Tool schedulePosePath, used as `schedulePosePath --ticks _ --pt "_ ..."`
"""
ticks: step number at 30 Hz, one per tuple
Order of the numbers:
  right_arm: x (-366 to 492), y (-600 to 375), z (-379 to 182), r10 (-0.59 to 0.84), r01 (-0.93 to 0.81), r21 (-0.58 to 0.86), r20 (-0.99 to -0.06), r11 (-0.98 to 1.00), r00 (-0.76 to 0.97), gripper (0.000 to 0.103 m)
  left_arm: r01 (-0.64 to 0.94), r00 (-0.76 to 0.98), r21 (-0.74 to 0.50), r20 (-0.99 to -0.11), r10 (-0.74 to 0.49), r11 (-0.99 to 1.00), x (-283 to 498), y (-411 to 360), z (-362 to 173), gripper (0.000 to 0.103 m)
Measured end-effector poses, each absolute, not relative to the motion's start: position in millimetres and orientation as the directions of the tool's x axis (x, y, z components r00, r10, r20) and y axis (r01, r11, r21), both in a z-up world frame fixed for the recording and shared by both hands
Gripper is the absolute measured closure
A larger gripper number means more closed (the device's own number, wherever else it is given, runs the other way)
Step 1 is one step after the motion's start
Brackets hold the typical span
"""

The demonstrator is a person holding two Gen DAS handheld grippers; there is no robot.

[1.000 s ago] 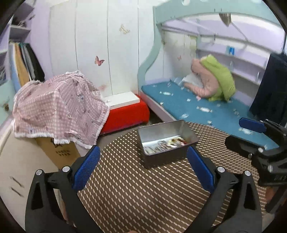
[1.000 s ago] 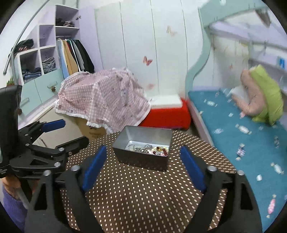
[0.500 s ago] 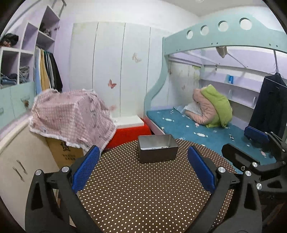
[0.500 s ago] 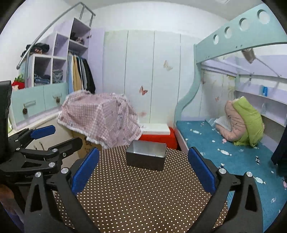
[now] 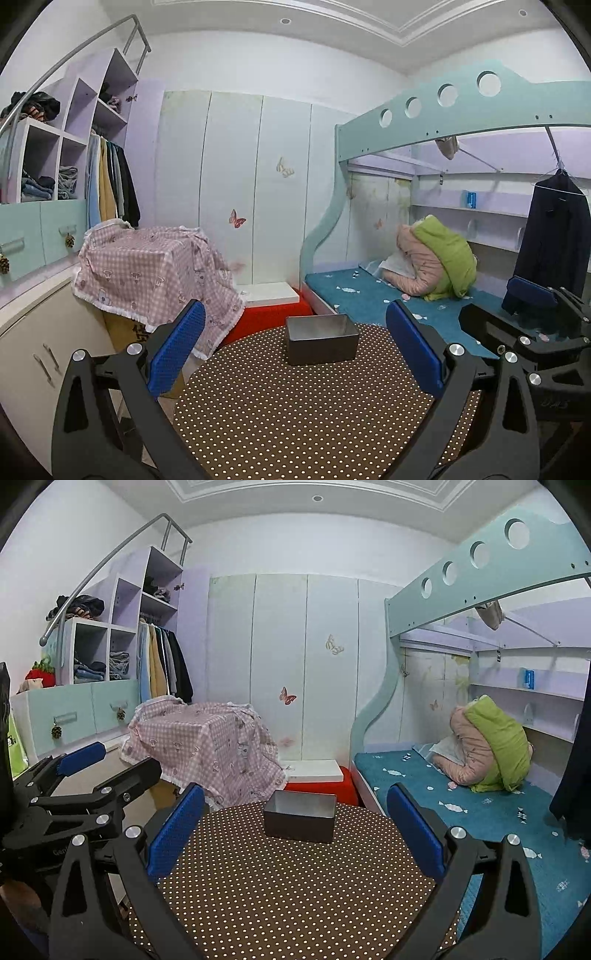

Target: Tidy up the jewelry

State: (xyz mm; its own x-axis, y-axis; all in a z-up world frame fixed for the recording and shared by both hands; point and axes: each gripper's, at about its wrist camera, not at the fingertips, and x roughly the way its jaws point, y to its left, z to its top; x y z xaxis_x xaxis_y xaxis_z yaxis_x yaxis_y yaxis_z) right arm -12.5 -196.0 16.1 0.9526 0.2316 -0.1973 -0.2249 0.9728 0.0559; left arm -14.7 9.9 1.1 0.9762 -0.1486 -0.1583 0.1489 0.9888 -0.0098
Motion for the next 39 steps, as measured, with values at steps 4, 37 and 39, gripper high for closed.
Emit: schedulePosePath --ticks 4,37,39 --pt "-17.4 -196.5 16.6 0.245 -0.235 0.072 -0.188 0.969 0.951 0.008 0.143 0.981 0.002 -0.133 -0.142 0.990 -20.8 10.4 3.3 0.005" --pt "-13.1 -196.6 11.8 0.240 -0.229 0.074 -0.211 0.971 0.948 0.008 0.117 0.987 0.026 -0.111 -0.113 0.993 -10.4 10.8 -5.8 0.005" --pt "-12.8 -196.3 11.9 0.241 -0.230 0.075 -0.213 0.970 0.947 0.008 0.114 0.988 0.030 -0.108 -0.110 0.993 -9.9 9.4 -7.4 0.005"
